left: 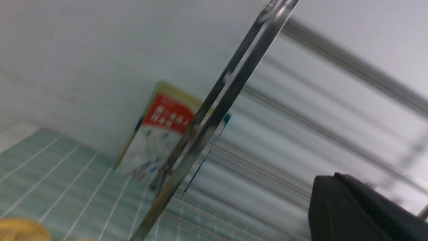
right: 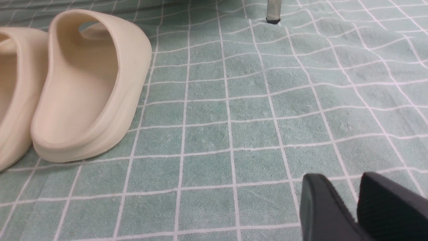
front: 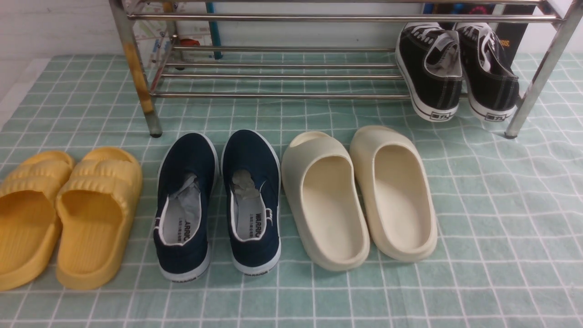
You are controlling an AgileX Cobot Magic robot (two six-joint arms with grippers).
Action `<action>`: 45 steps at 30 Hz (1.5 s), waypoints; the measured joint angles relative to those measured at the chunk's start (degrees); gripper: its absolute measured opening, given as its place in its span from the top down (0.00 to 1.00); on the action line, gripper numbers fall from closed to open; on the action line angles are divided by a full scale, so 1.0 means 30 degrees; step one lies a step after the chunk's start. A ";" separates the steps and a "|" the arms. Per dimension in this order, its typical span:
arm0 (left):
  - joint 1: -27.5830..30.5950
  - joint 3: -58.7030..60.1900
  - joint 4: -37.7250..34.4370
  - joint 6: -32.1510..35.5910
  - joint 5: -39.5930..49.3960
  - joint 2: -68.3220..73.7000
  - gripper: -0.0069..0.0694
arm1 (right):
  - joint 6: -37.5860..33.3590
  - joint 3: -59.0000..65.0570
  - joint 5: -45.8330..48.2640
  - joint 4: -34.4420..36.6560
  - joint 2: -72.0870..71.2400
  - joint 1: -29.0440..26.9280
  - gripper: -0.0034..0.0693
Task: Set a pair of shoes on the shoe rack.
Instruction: Use the left arm to grab the shoe closest to it
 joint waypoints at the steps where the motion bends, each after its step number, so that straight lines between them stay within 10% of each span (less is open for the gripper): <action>1: 0.0000 -0.0149 -0.0118 -0.0116 0.0430 0.1894 0.93 | 0.0000 0.0000 0.0000 0.0000 0.0000 0.0000 0.66; 10: 0.0000 -0.1449 -0.1887 -0.1011 0.4052 1.1056 0.93 | 0.0000 -0.0006 0.0000 0.0000 0.0000 0.0000 0.65; 20: -0.3733 -0.8166 -0.3940 0.6604 1.4359 1.7760 0.93 | 0.0000 -0.0006 0.0000 0.0000 0.0000 0.0000 0.63; 29: -0.5135 -0.8849 -0.1616 0.4375 1.2772 2.1082 0.87 | 0.0000 -0.0006 0.0000 0.0000 0.0000 0.0000 0.63; 38: -0.5135 -0.8945 -0.0976 0.3044 1.0309 2.2213 0.37 | 0.0000 -0.0006 0.0000 0.0000 0.0000 0.0000 0.63; 42: -0.5177 -0.9007 -0.0096 0.1511 1.0084 2.3099 0.40 | 0.0000 -0.0006 0.0000 0.0000 0.0000 0.0000 0.63; 45: -0.5262 -0.9090 0.1105 -0.0186 1.0157 2.3698 0.60 | 0.0000 -0.0006 0.0000 0.0000 0.0000 0.0000 0.62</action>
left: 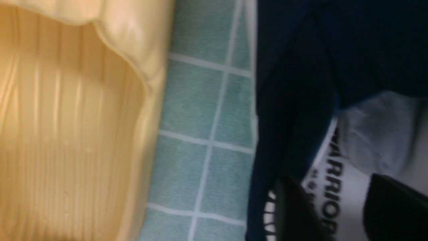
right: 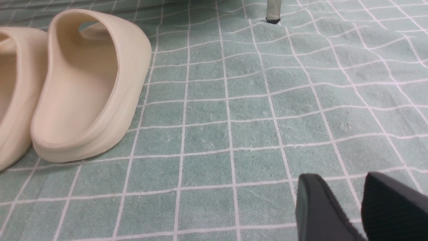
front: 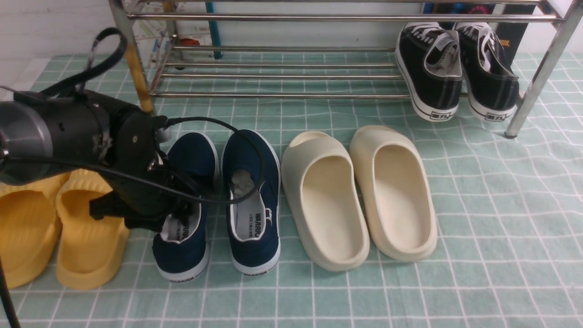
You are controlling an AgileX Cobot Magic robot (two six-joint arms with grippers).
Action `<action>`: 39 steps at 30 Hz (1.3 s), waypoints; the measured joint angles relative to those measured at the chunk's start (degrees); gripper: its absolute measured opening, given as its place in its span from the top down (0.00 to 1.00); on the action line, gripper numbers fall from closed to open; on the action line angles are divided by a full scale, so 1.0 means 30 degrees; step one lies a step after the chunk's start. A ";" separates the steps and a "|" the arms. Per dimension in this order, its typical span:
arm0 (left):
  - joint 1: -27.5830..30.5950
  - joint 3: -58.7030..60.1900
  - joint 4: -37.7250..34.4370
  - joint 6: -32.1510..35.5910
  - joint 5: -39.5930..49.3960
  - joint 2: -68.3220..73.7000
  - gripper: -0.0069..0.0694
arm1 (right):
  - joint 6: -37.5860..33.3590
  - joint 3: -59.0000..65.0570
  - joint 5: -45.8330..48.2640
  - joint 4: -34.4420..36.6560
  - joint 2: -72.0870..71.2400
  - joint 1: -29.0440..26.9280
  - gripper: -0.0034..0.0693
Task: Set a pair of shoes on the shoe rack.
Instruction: Use the left arm to grab the shoe closest to it, then use the left arm to put a shoe into the shoe rack
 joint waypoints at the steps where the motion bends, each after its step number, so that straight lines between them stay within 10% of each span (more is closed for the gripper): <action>1: 0.0000 -0.0013 0.0293 -0.0348 0.0083 0.0019 0.67 | 0.0000 0.0000 0.0000 0.0000 0.0000 0.0000 0.62; 10: 0.0000 -0.0614 0.1148 -0.0324 0.1056 -0.0788 0.92 | 0.0000 0.0000 0.0000 0.0000 0.0000 0.0000 0.62; 21: 0.0000 -0.0963 0.1171 0.0184 0.1511 0.0279 0.42 | 0.0000 0.0000 0.0000 0.0000 0.0000 0.0000 0.62; 27: 0.0000 -0.1029 0.0963 0.0137 0.1781 0.1050 0.88 | 0.0000 0.0000 0.0000 -0.0017 0.0000 0.0000 0.62; 39: 0.0141 -0.6668 0.0225 0.2362 0.4205 -0.0146 0.89 | 0.0000 0.0000 0.0000 -0.0017 0.0000 0.0000 0.62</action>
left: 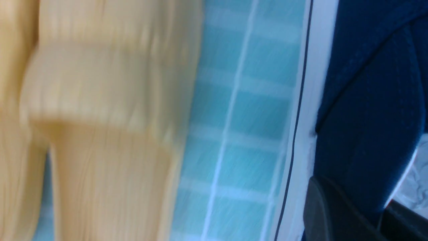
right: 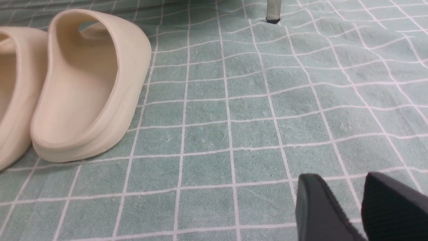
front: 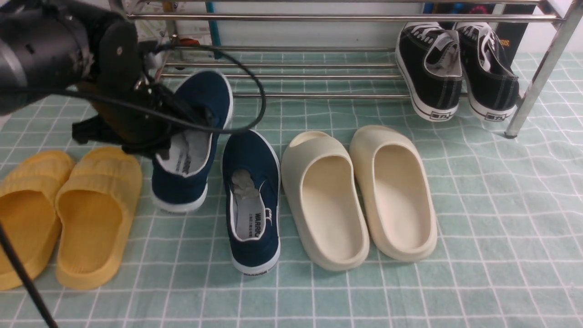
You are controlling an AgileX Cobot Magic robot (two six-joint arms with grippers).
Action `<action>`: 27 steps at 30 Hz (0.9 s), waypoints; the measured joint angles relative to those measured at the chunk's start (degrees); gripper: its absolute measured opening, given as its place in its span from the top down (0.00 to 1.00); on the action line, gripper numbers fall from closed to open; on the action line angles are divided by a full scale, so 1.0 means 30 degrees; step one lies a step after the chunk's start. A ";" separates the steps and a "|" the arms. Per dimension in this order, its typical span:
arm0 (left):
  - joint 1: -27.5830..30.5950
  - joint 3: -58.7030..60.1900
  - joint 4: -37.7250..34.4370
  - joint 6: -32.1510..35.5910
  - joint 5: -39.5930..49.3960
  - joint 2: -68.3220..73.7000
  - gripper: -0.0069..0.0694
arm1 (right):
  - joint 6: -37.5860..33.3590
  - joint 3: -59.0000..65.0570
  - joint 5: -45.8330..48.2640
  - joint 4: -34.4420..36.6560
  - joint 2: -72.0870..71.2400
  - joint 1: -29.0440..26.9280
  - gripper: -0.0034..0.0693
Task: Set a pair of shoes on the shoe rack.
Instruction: Use the left arm to put a shoe into the shoe rack
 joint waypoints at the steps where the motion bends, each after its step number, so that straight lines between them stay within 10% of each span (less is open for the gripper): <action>1: 0.0000 -0.1491 0.0000 0.0136 0.0021 0.0879 0.89 | 0.0000 0.0000 0.0000 0.0000 0.0000 0.0000 0.62; 17: 0.0405 -1.5767 -0.0028 0.0326 0.1745 1.1006 0.89 | 0.0000 0.0000 0.0000 0.0000 0.0000 0.0000 0.62; 27: 0.1336 -1.7947 -0.0733 0.1015 0.0889 1.2776 0.86 | 0.0000 0.0000 0.0000 0.0017 0.0000 0.0000 0.62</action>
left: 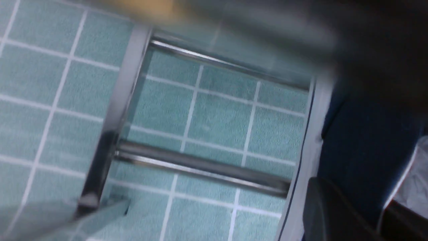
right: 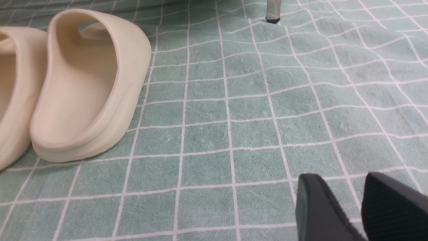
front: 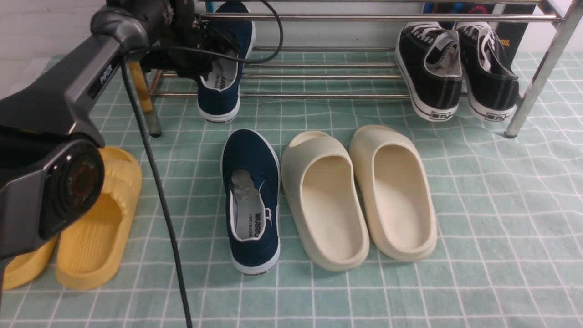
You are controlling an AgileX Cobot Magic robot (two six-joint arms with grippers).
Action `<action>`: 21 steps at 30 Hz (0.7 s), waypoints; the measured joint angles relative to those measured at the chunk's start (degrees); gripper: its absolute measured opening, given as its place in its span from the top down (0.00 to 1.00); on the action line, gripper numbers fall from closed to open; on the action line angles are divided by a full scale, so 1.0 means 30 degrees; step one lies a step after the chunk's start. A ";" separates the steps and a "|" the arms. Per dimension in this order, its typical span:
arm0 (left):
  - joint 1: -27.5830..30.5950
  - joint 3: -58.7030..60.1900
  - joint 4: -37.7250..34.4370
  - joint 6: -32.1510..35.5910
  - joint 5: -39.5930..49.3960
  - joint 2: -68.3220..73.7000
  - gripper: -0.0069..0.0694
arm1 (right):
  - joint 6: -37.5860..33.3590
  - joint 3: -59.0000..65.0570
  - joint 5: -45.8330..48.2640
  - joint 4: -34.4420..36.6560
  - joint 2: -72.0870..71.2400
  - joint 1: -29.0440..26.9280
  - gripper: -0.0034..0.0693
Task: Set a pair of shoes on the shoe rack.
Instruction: Use the left arm to put a shoe into the shoe rack
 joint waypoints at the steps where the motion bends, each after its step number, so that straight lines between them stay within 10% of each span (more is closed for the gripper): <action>1: 0.0000 -0.0013 -0.0082 0.0444 -0.0270 0.0000 0.83 | 0.0000 0.0000 0.0000 0.0000 0.0000 0.0000 0.62; 10: 0.0015 -0.0235 -0.0370 0.0774 0.0386 -0.0351 0.37 | 0.0000 0.0000 0.0000 0.0000 0.0000 0.0000 0.62; 21: -0.0072 0.2766 -0.2758 0.3237 0.5686 -0.5334 0.32 | 0.0000 0.0000 0.0004 0.0000 0.0000 0.0000 0.62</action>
